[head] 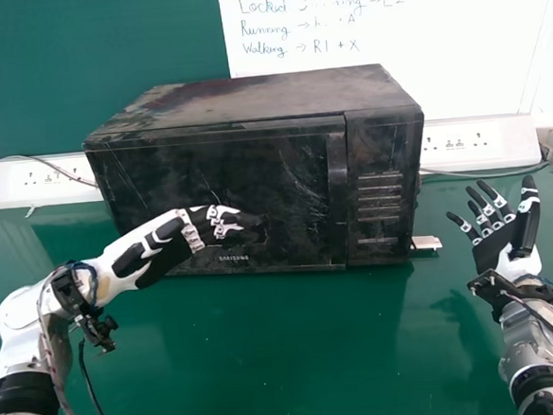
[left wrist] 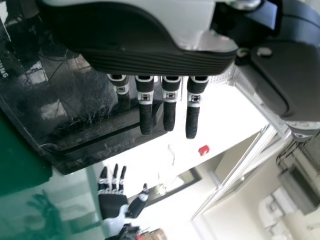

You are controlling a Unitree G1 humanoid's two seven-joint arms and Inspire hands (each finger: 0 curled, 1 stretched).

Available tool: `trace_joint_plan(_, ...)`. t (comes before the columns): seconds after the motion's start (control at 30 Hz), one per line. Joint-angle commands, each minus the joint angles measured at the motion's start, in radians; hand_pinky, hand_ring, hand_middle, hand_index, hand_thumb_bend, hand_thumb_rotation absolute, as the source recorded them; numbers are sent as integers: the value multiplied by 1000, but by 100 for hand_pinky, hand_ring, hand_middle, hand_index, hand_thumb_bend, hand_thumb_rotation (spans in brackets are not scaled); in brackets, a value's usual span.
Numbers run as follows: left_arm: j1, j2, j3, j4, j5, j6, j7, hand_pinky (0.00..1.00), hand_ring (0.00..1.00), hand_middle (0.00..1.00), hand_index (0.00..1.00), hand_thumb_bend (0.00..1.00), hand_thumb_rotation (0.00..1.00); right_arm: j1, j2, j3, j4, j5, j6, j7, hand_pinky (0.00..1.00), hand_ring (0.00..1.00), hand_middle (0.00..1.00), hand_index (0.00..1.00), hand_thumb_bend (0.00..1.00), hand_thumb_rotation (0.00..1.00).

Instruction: Open the door of oven

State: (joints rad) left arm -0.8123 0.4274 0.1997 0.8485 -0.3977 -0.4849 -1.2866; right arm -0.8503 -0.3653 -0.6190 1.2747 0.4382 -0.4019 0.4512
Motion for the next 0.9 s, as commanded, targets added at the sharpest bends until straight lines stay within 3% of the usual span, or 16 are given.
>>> trace_joint_plan(0.0,2,-24,-12,-30,10,38,51,64,82,85,76,78,63,-5,4,1,-3,3,-8,0,65,85,91,81,100,79)
trace_joint_plan(0.33,33,-107,13,-113,-40,276,224,62,86,92,81,87,61,-5,4,-1,-2,6,-4,6,63,84,90,80,100,78)
trace_joint_plan(0.6,16,-120,38,-87,-82,390,226,59,84,93,87,83,71,-4,3,0,-1,3,-4,1,62,83,90,79,100,78)
trace_joint_plan(0.87,-6,-129,56,-53,-112,509,245,58,84,94,93,81,70,-4,4,0,-2,4,-5,3,63,83,89,80,100,78)
